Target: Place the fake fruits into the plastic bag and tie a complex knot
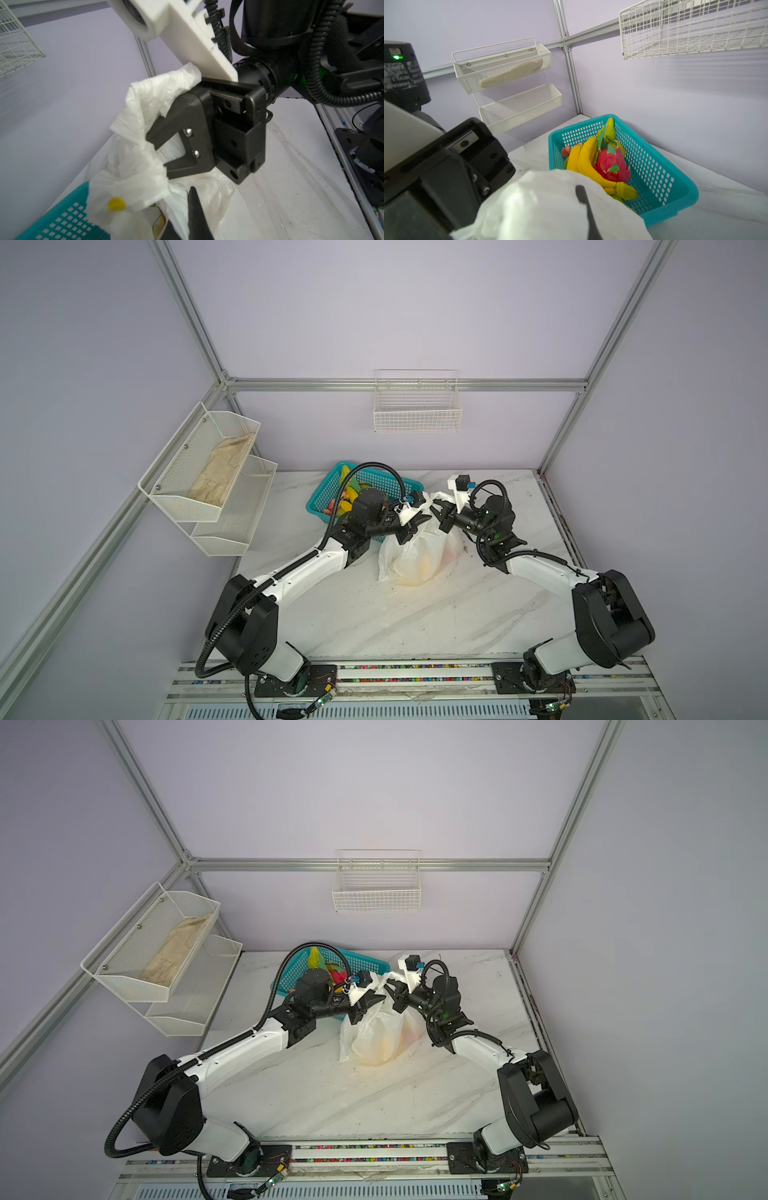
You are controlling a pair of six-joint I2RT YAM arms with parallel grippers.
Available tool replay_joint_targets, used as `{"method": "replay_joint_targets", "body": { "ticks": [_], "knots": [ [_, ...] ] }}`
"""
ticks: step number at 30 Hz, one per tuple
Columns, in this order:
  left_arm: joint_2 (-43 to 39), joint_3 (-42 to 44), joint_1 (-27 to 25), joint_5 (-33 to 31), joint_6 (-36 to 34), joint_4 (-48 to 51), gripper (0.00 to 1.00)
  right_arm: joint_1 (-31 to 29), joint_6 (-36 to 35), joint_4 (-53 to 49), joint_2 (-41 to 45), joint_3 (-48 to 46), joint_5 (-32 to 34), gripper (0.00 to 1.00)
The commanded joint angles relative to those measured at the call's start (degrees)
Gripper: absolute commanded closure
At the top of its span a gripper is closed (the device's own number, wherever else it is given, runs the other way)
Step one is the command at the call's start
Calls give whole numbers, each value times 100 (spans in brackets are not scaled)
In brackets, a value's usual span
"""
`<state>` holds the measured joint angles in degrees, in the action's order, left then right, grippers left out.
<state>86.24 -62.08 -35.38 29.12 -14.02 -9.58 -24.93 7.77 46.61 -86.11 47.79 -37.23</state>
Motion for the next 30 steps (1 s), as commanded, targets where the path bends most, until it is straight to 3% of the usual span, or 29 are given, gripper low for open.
{"method": "replay_joint_targets", "body": {
  "ticks": [1, 15, 21, 26, 30],
  "knots": [
    [-177, 501, -169, -327, 393, -891, 87, -43, 502, 1003, -98, -94, -309, 100],
    [-468, 1546, -242, -1093, 442, -1490, 60, -41, 493, 1036, -194, -252, -789, 100],
    [-775, 1649, -242, -1180, 394, -1456, 56, -41, -173, 154, -102, -107, -1007, 100],
    [-742, 1788, -242, -1305, 307, -1574, 53, -46, -671, -396, 51, -138, -1106, 94],
    [-637, 1808, -242, -1315, 244, -1612, 51, -50, -637, -244, 56, -197, -1281, 90]
  ]
}}
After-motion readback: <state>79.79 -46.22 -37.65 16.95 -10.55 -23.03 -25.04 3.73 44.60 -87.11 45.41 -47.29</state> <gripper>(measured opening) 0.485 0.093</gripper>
